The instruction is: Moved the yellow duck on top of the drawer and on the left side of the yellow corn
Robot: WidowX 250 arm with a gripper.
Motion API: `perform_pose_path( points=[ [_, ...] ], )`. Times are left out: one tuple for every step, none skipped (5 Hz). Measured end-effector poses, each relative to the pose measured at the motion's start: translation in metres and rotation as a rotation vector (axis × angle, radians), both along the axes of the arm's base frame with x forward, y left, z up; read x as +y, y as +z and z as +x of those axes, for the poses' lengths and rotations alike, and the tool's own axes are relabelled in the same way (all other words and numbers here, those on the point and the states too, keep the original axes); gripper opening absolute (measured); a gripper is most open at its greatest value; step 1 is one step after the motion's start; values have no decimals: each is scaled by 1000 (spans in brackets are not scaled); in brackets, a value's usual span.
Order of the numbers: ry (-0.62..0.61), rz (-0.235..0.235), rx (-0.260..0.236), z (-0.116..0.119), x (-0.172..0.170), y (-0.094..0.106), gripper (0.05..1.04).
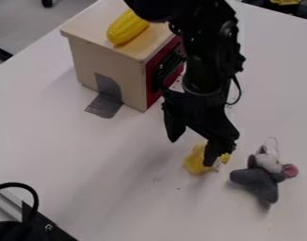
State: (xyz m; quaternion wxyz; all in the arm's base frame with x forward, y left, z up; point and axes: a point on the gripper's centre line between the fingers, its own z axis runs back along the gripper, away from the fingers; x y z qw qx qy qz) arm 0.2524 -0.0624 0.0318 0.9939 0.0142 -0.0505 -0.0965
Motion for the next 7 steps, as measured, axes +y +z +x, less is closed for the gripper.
perform_pose_path(
  points=[
    [5,-3,19,0,-5,-18,1001],
    [13,11,28,0,-3,-35,987],
    [6,12,14,3,-2,-40,895],
    [10,2,-5,4,1,-39,619],
    [-10,6,-3,8,7,-32,349],
    [-7,-20,-51,35,14,-7,162],
    [-13,-44,-107,67,19,22,106]
  ],
)
